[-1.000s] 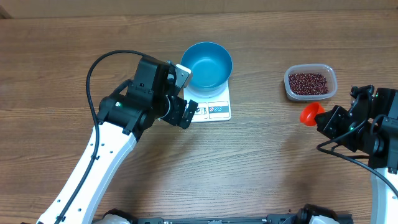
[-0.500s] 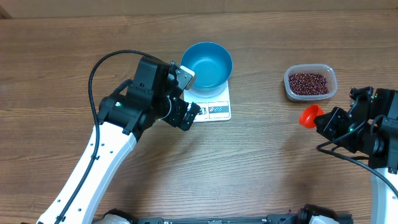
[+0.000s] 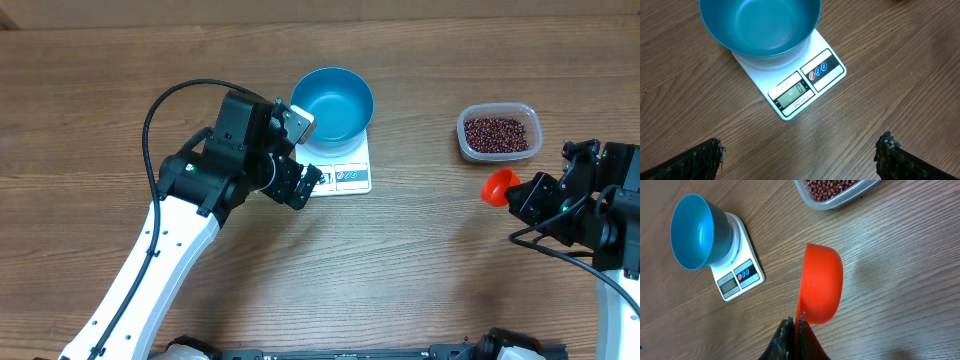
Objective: Scoop item into bowl and weigh 150g on scale
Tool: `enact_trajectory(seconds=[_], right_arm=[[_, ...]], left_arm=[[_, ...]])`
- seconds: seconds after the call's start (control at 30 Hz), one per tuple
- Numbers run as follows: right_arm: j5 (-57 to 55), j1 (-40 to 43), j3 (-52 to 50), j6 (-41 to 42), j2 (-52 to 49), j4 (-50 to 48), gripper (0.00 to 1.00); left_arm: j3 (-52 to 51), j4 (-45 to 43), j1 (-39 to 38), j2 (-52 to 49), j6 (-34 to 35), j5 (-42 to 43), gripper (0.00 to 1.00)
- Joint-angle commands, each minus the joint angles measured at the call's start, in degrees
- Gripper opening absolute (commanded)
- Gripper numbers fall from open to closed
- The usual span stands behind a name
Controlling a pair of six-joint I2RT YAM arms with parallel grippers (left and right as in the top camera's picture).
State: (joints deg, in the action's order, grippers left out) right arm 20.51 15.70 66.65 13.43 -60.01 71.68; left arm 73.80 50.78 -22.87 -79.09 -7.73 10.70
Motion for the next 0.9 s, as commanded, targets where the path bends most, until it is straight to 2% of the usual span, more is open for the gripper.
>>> enact_trajectory(seconds=[0.0,0.87], right_arm=[[-0.59,0.11,1.51,-0.46,0.2,0.04,0.04],[-0.59,0.11,1.51,-0.46,0.2,0.02,0.04]], left_arm=[[-0.17,-0.55,0.0,0.33,-1.07,-0.61,1.0],[-0.17,-1.31,-0.02,0.33,1.38,-0.59,1.0]])
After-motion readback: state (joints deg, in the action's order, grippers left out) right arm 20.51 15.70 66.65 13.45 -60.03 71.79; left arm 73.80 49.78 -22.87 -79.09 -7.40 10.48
